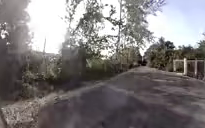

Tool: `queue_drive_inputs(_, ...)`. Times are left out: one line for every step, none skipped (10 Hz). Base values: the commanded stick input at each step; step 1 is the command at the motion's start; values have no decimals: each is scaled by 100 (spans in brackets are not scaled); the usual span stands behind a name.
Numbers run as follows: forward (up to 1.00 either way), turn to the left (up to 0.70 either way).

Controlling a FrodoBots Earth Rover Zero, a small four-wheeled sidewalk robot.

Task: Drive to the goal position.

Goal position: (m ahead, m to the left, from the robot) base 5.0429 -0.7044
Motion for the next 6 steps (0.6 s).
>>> queue_drive_inputs(70,-32)
queue_drive_inputs(70,-32)
queue_drive_inputs(70,-16)
queue_drive_inputs(70,0)
queue_drive_inputs(70,0)
queue_drive_inputs(70,0)
